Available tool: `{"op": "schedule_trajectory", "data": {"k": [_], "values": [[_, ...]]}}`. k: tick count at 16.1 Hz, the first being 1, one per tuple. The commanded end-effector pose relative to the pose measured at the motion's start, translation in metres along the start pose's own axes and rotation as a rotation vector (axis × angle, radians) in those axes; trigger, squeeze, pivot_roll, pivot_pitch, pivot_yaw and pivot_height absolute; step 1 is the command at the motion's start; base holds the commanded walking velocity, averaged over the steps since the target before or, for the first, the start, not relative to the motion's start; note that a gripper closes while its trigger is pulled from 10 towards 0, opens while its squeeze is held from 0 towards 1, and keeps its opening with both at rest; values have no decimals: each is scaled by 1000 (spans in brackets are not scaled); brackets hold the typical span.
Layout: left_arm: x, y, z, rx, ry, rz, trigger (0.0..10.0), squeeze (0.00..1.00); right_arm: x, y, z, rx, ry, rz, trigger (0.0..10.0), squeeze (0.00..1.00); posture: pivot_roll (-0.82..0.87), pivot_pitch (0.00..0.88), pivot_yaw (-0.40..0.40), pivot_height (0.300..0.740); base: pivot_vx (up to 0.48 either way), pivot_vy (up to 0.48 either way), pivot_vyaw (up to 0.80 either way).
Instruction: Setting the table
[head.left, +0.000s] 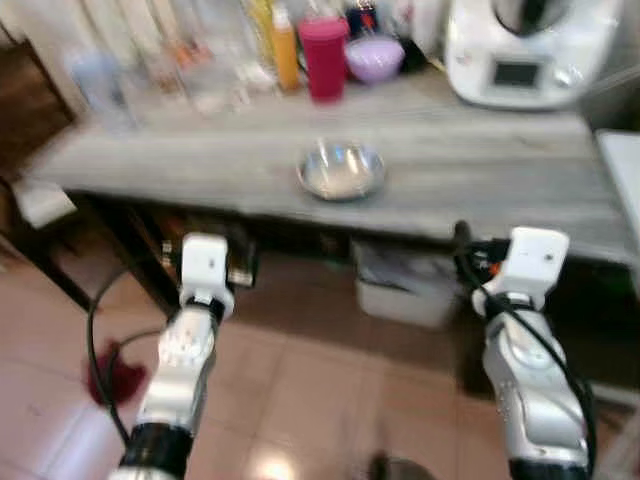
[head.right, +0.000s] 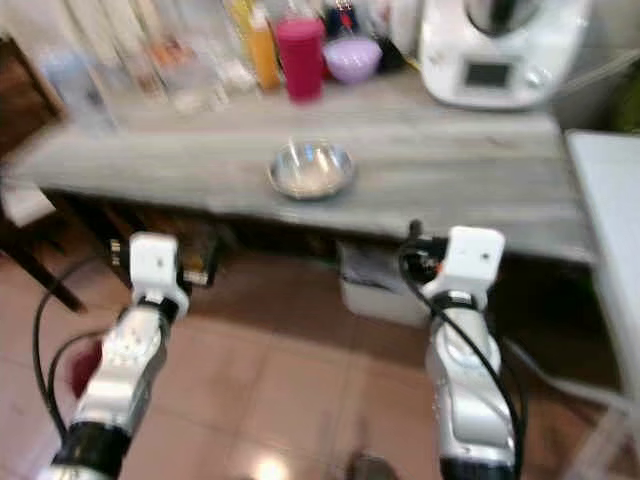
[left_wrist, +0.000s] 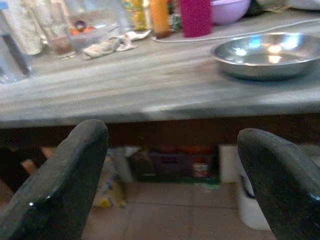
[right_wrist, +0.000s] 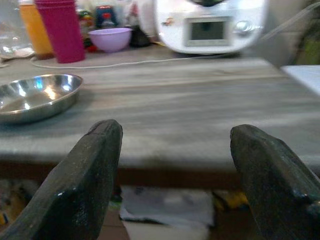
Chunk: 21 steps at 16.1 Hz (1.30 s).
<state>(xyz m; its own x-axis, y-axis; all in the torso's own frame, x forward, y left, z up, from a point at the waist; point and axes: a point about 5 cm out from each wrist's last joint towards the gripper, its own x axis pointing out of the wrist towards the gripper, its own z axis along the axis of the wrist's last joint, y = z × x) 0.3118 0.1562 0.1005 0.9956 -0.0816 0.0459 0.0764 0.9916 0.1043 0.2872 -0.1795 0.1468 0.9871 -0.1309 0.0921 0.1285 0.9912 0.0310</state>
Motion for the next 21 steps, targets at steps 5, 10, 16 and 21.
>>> {"op": "schedule_trajectory", "data": {"k": [5,10,16,21], "values": [[-1,4,-2,16,10,-2,10000,0,1,6,0,40,9,0,10000,0,-246,80,108,740,-365,0,0],[-2,0,0,22,-12,-35,10000,0,1,8,0,30,14,12,10000,0,-250,84,105,740,-287,0,0],[-3,-9,5,-26,-47,-121,10000,0,2,11,-2,14,37,36,10000,0,-257,83,105,740,0,0,0],[-2,-12,7,-38,-51,-140,10000,0,4,13,-1,-13,10,25,10000,0,-259,81,106,740,0,-103,0]]}}
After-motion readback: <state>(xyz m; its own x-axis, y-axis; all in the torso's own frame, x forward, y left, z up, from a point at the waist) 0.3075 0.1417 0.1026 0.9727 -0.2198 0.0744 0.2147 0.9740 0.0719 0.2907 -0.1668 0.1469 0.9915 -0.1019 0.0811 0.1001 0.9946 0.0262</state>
